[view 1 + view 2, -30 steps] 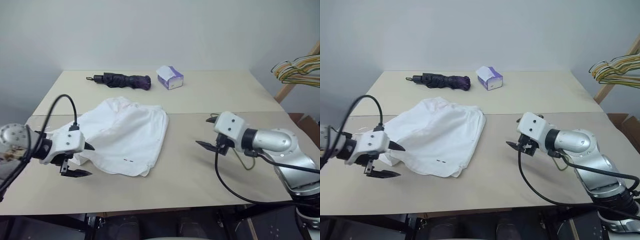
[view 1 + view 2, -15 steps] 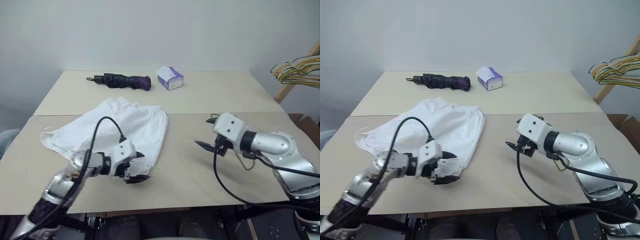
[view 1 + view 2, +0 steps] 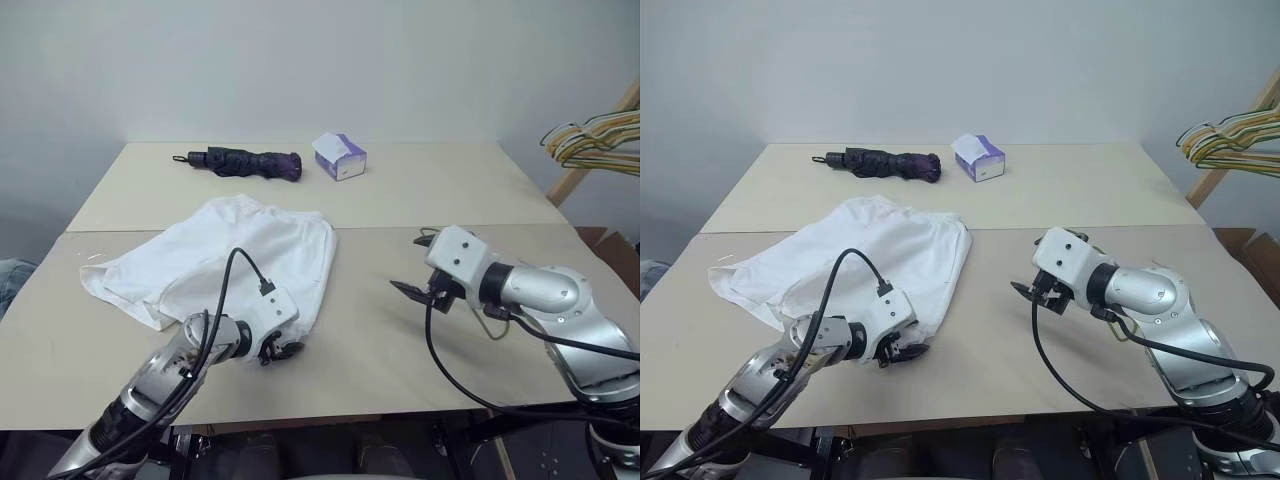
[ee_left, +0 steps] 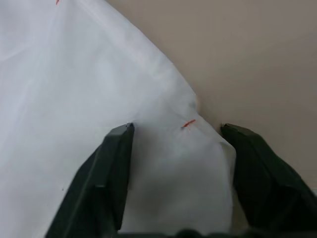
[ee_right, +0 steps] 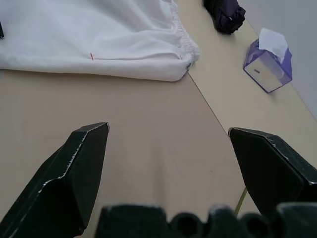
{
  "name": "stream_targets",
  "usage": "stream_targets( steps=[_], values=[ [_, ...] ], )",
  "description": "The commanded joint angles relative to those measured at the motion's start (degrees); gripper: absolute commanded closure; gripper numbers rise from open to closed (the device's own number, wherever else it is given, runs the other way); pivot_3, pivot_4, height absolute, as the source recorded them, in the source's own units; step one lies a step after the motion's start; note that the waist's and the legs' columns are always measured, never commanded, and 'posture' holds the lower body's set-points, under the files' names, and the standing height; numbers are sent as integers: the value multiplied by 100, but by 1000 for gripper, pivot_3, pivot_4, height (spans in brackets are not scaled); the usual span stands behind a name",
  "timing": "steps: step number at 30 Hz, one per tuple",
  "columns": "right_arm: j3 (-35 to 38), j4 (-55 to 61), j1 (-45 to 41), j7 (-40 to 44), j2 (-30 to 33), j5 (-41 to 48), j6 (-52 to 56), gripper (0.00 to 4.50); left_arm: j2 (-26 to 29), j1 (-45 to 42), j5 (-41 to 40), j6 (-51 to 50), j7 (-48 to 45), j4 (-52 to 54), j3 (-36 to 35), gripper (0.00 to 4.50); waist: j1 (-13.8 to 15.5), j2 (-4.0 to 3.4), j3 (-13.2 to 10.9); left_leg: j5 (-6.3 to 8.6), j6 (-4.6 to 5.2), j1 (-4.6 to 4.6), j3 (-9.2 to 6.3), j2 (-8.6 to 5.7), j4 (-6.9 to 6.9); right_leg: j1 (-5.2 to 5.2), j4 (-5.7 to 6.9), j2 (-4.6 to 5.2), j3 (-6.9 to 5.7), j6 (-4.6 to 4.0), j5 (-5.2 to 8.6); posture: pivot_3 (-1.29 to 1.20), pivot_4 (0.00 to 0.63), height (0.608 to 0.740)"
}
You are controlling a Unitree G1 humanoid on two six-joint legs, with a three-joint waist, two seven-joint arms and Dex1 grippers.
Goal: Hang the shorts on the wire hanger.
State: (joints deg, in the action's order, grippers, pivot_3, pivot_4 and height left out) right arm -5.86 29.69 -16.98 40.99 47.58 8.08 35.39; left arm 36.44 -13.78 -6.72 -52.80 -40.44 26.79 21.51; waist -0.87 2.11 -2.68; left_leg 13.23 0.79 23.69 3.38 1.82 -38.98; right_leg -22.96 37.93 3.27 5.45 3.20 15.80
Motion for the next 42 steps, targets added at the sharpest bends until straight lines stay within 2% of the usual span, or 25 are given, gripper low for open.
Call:
stream_targets(
  steps=[1,6,8,11,13,16,22,28,39,42],
  values=[
    [43,-25,-128,-29,-29,-100,-126,0,125,-114,81,-46,66,160,-16,2778,-2,0,0,0,0,0,0,0,0,0,0,0,0,0,0,3,0,740],
    [-308,-444,-222,-39,-165,-405,-437,0,447,38,26,270,-124,147,-116,4456,-18,0,2,0,0,-11,1,1,3,6,-1,-1,1,-1,0,17,0,740],
    [-606,-861,-386,-76,-374,-634,-719,0,615,115,-92,414,-280,194,-273,4482,-27,1,2,0,0,-21,2,1,5,17,-4,0,1,-1,1,24,0,740],
    [-1095,-1588,-751,-148,-718,-1122,-1283,0,980,337,-699,813,-1024,409,-744,4482,-75,1,2,0,0,-42,3,3,9,38,-10,-1,-1,-3,1,30,0,740],
    [-1404,-2120,-1067,-170,-959,-1443,-1755,0,1357,615,-1160,1295,-1696,602,-1240,4482,-103,-1,1,0,-1,-45,5,5,13,34,-9,0,-1,-6,3,40,0,740],
    [-1773,-2957,-1473,-137,-1264,-1802,-2575,0,1774,892,-1696,1457,-2193,689,-2097,4482,-120,-1,1,0,-2,-42,4,6,17,35,-12,2,-4,-8,4,64,0,740],
    [-2366,-4826,-2123,-326,-1668,-2589,-4483,0,2538,1667,-1942,1913,-2898,499,-3582,4482,-105,-2,0,0,-1,-56,1,5,19,53,-22,4,-11,-7,4,119,0,740],
    [-2383,-6545,-2953,-702,-2425,-2766,-5813,0,2718,2356,-2278,2036,-3526,665,-4804,4482,-75,-6,-2,0,-3,-61,1,10,24,52,-16,3,-13,-11,4,161,0,740],
    [-2768,-8897,-4005,-1518,-3226,-3674,-7401,0,2709,3077,-2353,1973,-3771,957,-5758,4482,107,-8,-3,-9,-22,-89,1,8,50,63,-6,8,-18,-24,10,230,0,740],
    [-2831,-9275,-4099,-1593,-3326,-3850,-7585,594,2682,3192,-2355,1934,-3768,1014,-5895,4500,151,-8,-3,-13,-27,-93,1,8,66,60,-6,8,-18,-30,13,247,0,740]
  ],
)
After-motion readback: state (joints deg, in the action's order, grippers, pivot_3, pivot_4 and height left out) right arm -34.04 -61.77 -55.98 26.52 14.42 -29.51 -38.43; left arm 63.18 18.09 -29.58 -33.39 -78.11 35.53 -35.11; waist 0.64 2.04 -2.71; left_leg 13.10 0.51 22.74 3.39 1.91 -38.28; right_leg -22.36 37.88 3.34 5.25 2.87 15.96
